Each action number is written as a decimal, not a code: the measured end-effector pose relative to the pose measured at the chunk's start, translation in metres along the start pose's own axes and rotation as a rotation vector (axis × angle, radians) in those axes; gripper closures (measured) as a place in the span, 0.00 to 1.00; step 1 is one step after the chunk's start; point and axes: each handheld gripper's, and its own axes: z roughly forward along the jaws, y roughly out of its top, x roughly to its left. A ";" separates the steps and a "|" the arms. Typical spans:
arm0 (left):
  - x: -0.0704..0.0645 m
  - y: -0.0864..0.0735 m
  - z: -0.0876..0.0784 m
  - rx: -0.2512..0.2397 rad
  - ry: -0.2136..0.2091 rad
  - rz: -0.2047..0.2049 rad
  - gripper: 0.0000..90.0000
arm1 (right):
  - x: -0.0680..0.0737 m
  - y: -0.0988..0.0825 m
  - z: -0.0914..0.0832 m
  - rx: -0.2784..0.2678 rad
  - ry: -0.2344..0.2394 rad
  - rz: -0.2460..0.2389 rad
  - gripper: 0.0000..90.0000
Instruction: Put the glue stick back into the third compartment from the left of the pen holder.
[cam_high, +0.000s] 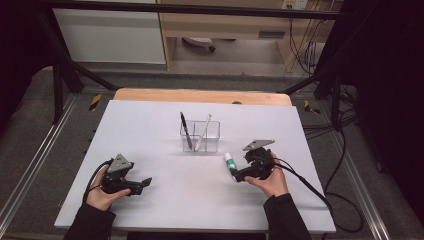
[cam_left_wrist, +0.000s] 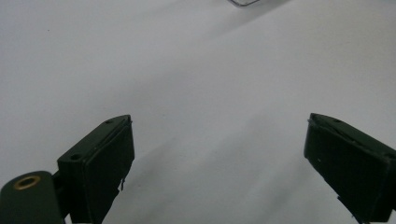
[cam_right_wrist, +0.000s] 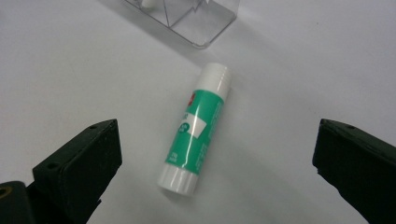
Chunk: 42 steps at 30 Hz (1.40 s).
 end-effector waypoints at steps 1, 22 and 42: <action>0.001 0.000 0.000 0.000 0.001 -0.003 0.09 | 0.000 0.004 0.001 0.005 -0.002 -0.002 0.02; 0.005 -0.001 -0.004 -0.006 0.009 -0.013 0.09 | 0.001 0.050 0.039 0.185 -0.003 0.046 0.20; 0.007 -0.003 -0.006 -0.012 0.012 -0.018 0.09 | 0.001 0.046 0.058 0.303 0.006 0.102 0.55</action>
